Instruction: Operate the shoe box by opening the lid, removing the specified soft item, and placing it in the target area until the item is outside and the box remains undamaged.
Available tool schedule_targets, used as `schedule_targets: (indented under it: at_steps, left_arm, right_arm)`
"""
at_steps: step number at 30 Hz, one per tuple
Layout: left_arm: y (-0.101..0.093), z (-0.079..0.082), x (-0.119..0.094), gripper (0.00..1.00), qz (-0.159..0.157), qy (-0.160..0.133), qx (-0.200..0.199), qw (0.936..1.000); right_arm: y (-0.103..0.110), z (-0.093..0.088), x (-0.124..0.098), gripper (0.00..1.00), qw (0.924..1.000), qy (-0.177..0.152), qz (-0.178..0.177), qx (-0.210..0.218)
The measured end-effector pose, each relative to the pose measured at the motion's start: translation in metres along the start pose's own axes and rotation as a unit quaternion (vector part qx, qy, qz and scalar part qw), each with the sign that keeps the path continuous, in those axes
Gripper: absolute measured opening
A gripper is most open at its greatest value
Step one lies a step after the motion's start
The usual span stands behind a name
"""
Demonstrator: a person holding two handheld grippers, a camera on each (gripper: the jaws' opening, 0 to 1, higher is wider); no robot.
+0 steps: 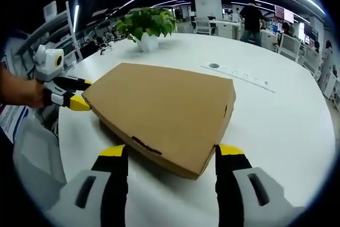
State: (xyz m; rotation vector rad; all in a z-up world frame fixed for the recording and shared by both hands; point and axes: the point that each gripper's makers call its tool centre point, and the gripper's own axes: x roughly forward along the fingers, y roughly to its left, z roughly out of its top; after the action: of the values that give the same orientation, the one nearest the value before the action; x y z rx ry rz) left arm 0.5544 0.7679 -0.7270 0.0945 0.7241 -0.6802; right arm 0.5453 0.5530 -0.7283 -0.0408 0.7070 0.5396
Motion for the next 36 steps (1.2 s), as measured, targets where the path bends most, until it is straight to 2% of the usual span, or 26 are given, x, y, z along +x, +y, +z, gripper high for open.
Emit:
schedule_targets:
  at_steps: [4, 21, 36]
  left_arm:
    - [0.000, 0.000, 0.000, 0.57, 0.000, 0.001, 0.000, 1.0000]
    - [-0.003, 0.001, -0.004, 0.53, -0.011, -0.005, 0.008, 0.9999]
    - [-0.001, -0.007, -0.015, 0.52, -0.015, 0.002, 0.012, 0.9998]
  right_arm:
    - [-0.001, 0.004, 0.001, 0.61, 0.9999, -0.009, -0.003, 0.013]
    - [0.003, 0.005, -0.002, 0.57, 0.9998, -0.016, -0.009, -0.002]
    - [0.018, -0.007, -0.012, 0.52, 0.9999, -0.004, -0.011, -0.009]
